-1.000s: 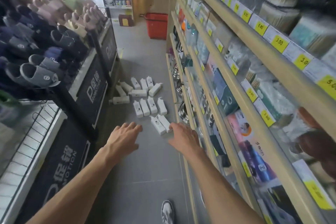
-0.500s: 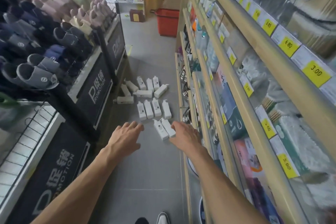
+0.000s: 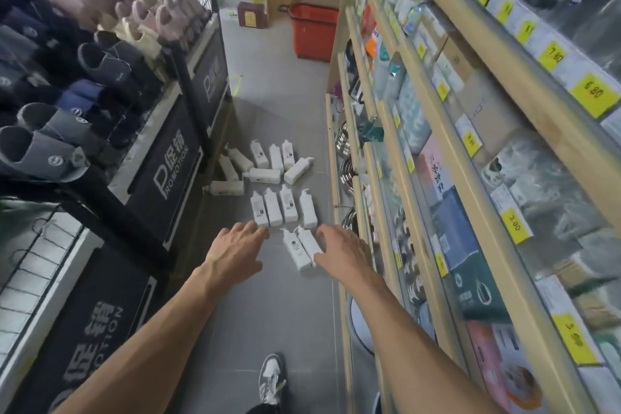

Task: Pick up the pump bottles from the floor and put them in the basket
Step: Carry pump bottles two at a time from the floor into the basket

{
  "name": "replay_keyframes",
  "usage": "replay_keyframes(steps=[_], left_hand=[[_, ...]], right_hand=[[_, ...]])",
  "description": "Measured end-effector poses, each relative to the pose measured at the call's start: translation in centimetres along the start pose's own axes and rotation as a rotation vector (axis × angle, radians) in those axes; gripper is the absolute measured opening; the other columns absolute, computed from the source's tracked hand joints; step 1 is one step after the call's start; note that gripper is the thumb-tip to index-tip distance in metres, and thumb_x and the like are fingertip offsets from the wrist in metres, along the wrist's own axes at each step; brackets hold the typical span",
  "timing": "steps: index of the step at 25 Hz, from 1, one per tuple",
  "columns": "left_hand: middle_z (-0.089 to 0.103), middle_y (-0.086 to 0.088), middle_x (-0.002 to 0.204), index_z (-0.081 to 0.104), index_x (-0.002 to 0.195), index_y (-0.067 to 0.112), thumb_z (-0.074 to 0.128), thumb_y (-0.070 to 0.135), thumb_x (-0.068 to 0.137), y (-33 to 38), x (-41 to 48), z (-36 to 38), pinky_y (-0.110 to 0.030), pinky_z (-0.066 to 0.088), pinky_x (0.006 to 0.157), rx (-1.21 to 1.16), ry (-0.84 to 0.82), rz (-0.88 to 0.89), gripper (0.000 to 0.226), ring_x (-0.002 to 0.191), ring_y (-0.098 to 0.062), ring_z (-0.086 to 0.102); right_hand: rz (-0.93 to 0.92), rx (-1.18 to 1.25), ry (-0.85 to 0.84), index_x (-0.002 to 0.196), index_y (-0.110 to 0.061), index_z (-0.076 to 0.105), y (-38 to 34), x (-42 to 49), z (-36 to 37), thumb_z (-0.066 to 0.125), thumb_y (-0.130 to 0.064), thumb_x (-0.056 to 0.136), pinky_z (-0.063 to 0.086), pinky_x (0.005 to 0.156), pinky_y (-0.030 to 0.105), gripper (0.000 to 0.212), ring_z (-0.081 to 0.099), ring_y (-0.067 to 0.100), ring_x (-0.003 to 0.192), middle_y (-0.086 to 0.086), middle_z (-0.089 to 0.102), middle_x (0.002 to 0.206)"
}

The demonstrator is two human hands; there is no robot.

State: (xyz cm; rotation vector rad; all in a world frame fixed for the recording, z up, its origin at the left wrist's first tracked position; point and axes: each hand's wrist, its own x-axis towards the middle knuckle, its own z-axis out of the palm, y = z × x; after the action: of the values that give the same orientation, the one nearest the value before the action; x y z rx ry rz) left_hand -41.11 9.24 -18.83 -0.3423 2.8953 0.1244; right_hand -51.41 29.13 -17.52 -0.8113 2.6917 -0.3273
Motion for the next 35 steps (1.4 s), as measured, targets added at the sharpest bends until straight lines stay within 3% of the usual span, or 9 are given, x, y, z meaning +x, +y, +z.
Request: replay_keyframes(steps=[8, 17, 24, 29, 35], left_hand=[[0.052, 0.0, 0.133, 0.043, 0.14, 0.027, 0.07, 0.034, 0.083, -1.8, 9.7, -1.1, -0.04, 0.044, 0.098, 0.045, 0.013, 0.075, 0.064, 0.121, -0.024, 0.052], [0.052, -0.002, 0.131, 0.044, 0.137, 0.025, 0.07, 0.031, 0.083, -2.3, 21.4, 0.7, -0.041, 0.045, 0.096, 0.054, -0.053, 0.0, 0.06, 0.117, -0.025, 0.052], [0.054, -0.004, 0.125, 0.045, 0.133, 0.023, 0.069, 0.024, 0.083, -3.2, 30.5, 4.7, -0.041, 0.046, 0.09, 0.078, -0.088, -0.105, 0.056, 0.11, -0.028, 0.053], [0.054, -0.003, 0.128, 0.046, 0.133, 0.023, 0.066, 0.027, 0.084, -4.5, 36.0, 11.1, -0.04, 0.044, 0.092, -0.004, -0.128, -0.167, 0.053, 0.115, -0.028, 0.052], [0.055, -0.004, 0.129, 0.048, 0.131, 0.021, 0.063, 0.034, 0.089, -4.4, 39.7, 24.5, -0.041, 0.041, 0.095, -0.063, -0.284, -0.244, 0.047, 0.119, -0.028, 0.05]], right_hand=[[0.053, -0.014, -0.036, 0.133, -0.026, 0.052, 1.1, 7.7, -1.3, 0.068, -0.027, 0.092, 0.044, 0.09, 0.038, 0.043, 0.056, 0.025, 0.117, 0.0, 0.06, 0.132], [0.072, -0.003, -0.133, 0.137, -0.02, 0.046, 5.9, 19.7, -0.1, 0.069, -0.028, 0.091, 0.042, 0.089, 0.037, 0.052, 0.052, 0.027, 0.12, 0.004, 0.055, 0.135], [0.055, 0.014, -0.208, 0.132, -0.02, 0.047, 8.5, 31.0, 3.6, 0.069, -0.029, 0.09, 0.045, 0.097, 0.046, 0.049, 0.052, 0.028, 0.118, 0.004, 0.056, 0.126], [0.105, 0.012, -0.253, 0.134, -0.023, 0.049, 11.8, 37.4, 9.3, 0.069, -0.029, 0.091, 0.046, 0.097, 0.044, 0.048, 0.052, 0.027, 0.12, 0.003, 0.057, 0.13], [0.203, 0.02, -0.344, 0.133, -0.019, 0.051, 17.0, 41.9, 20.3, 0.07, -0.036, 0.092, 0.048, 0.093, 0.044, 0.048, 0.052, 0.03, 0.121, 0.005, 0.057, 0.132]])
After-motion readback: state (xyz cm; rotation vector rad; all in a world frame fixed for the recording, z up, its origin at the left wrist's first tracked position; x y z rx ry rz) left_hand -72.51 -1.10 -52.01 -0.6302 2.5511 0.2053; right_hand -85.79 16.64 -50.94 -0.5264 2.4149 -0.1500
